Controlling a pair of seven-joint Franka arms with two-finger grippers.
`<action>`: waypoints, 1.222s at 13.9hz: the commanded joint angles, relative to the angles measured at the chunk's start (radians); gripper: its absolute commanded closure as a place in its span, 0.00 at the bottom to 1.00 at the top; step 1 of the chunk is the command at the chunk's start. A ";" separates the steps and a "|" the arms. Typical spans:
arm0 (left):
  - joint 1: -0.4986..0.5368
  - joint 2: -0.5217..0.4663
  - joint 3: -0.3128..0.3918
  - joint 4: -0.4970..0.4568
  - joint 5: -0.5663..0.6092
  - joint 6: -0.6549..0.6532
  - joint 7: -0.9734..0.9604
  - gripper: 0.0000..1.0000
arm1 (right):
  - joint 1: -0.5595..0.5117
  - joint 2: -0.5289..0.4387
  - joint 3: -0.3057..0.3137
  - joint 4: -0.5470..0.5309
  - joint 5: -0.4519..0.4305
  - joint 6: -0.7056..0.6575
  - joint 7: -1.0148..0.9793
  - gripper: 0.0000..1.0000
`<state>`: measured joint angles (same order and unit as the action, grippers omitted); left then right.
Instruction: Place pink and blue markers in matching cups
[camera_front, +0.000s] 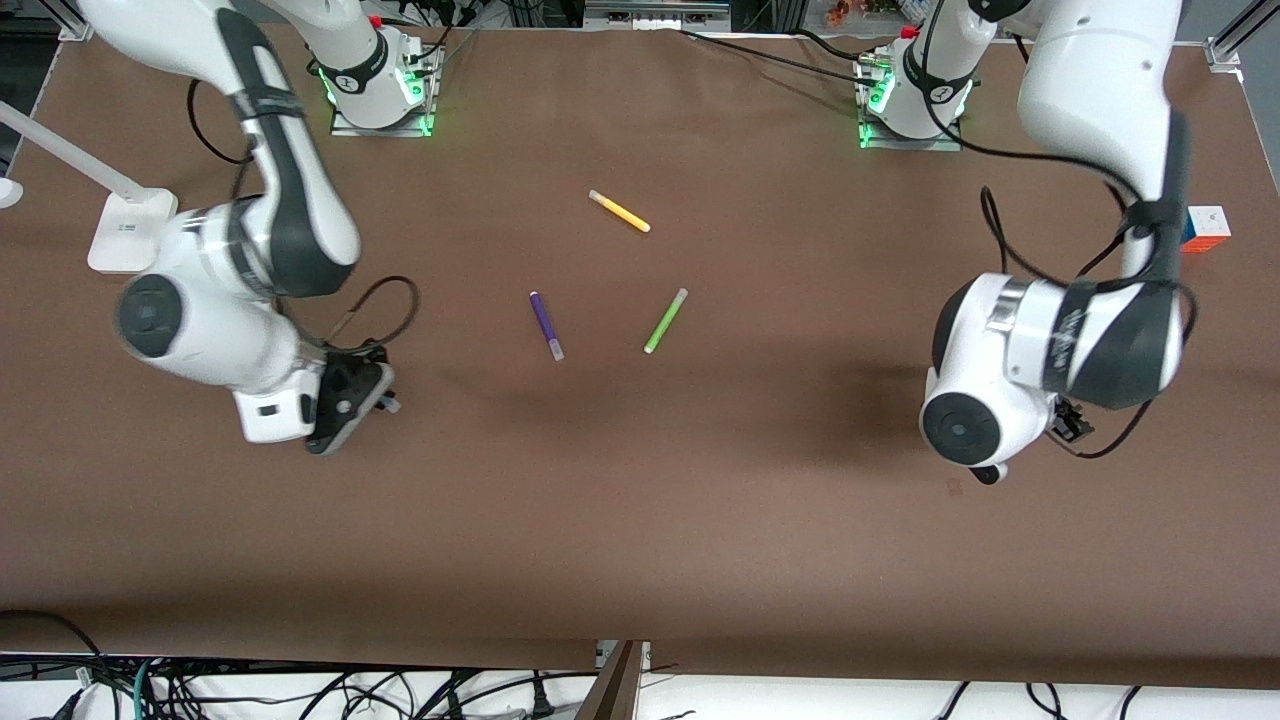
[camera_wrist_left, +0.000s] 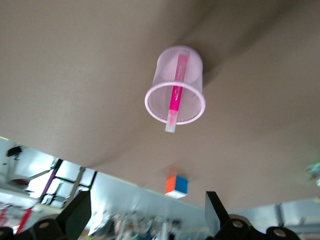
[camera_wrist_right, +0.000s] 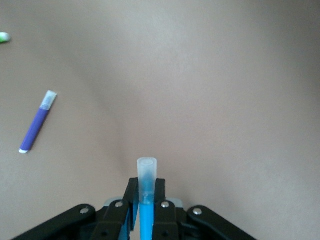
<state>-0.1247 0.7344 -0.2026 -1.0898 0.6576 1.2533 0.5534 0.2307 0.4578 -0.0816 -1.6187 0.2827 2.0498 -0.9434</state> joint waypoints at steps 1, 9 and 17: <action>0.023 -0.081 0.003 0.033 -0.195 0.026 -0.210 0.00 | -0.082 0.013 0.014 0.014 0.126 -0.057 -0.216 1.00; 0.172 -0.482 0.005 -0.321 -0.616 0.352 -0.498 0.00 | -0.246 0.048 0.017 0.011 0.327 -0.143 -0.586 1.00; 0.197 -0.753 0.002 -0.610 -0.653 0.418 -0.533 0.00 | -0.340 0.077 0.017 0.006 0.446 -0.276 -0.810 1.00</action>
<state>0.0604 0.0485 -0.2026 -1.6450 0.0400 1.6754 0.0270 -0.0819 0.5249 -0.0804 -1.6198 0.6800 1.8093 -1.6922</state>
